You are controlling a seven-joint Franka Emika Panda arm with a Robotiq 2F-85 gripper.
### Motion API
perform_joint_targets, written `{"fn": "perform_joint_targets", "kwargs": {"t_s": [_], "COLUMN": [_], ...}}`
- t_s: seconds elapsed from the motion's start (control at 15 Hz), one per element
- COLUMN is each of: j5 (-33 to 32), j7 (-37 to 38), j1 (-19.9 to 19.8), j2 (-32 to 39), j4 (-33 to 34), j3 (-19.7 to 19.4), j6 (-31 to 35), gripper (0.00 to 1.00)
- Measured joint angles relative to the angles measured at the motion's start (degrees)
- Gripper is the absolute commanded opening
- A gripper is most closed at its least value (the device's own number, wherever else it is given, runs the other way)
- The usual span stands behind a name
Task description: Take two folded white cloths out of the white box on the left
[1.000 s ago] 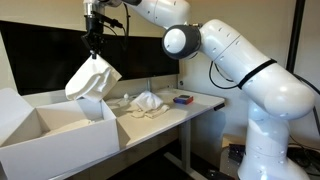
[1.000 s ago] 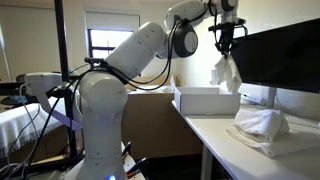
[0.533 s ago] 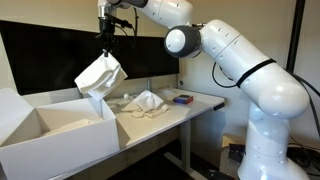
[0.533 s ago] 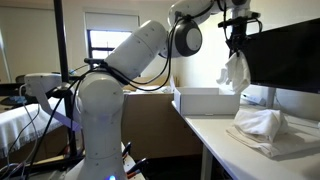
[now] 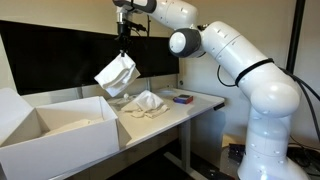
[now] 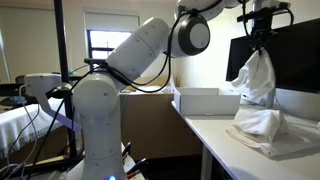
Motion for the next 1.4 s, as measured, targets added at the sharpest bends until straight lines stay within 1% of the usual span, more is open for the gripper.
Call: {"fn": "perform_joint_targets", "kwargs": {"t_s": [0.4, 0.73, 1.0, 1.4], "j5": [0.0, 0.4, 1.5, 3.7], "j7": [-3.0, -4.3, -5.0, -7.1], "j1": [-5.2, -7.6, -8.5, -8.4], "j2": [0.6, 3.9, 5.9, 5.9], "j4": [-0.4, -0.8, -0.8, -0.7], "j3": [-0.1, -0.1, 0.1, 2.0], "j6": [0.0, 0.1, 0.1, -1.4], "gripper": [0.03, 0.03, 0.03, 0.03]}}
